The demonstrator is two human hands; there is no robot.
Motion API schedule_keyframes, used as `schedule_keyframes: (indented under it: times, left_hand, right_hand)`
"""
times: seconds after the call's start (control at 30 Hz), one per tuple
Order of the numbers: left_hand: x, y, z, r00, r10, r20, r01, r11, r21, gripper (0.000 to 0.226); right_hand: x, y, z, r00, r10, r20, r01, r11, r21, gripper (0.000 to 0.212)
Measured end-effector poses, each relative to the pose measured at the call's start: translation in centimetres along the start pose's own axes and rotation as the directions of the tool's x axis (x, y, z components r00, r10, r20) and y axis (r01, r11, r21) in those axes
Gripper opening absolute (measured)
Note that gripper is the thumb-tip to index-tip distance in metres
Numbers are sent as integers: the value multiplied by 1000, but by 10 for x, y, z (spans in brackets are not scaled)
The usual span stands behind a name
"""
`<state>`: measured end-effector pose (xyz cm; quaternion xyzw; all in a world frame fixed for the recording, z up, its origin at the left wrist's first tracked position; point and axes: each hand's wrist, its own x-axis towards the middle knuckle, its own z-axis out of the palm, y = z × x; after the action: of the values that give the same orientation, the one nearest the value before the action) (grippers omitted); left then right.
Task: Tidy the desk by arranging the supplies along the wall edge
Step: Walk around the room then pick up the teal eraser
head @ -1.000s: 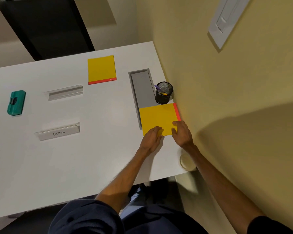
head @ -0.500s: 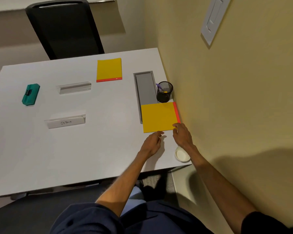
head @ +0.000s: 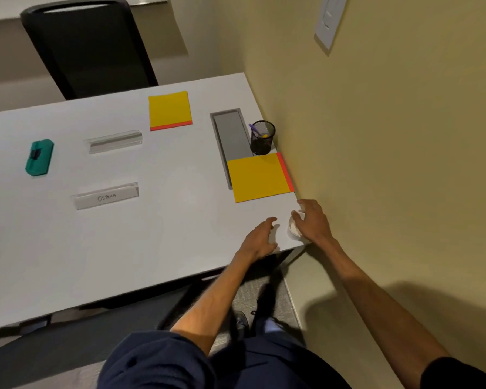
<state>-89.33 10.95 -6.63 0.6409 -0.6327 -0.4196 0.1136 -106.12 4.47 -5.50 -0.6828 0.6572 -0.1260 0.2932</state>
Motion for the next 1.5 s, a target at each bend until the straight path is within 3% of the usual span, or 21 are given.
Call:
schedule_keyframes:
  times: [0.27,0.37,0.63,0.8,0.97,1.07,1.2,1.33,1.5]
  left_hand:
    - [-30,7,16,1000,25,-7,-25,999,40,77]
    - [-43,5,14,998,3,-69,-2,1000,18,70]
    - [-108,-4,10,966,-110,-233,119,993,25,51]
    - [-163,-3,45,928,-184,-323,180,983,-43,49]
    - [-233,-24,94,871,-324,-371,305,946,-109,49]
    - [-276,-45,115,785,-451,-426,435,889,-139,45]
    - [-340,-76,133,570,-619,-541,591,766,-253,45]
    - [-412,-105,141,374,-697,-612,674,657,-338,49]
    - [-512,-138,139,189,-741,-644,717,552,-425,53]
  right_hand:
    - [-54,14,2,999,20,-51,-20,1000,0,52]
    - [-68,11,6,998,-40,-48,37,998,-55,50]
    - [-102,-16,15,977,-207,55,210,976,-52,51]
    - [-146,-20,31,943,-316,106,322,945,-48,49]
    - [-206,-15,63,890,-382,250,421,899,-122,50]
    - [-240,-18,83,833,-433,345,504,851,-149,54]
    - [-287,-39,114,707,-523,476,658,733,-172,62]
    - [-338,-78,154,573,-587,572,769,625,-130,64]
    - [-420,-145,209,386,-674,630,877,481,-24,64]
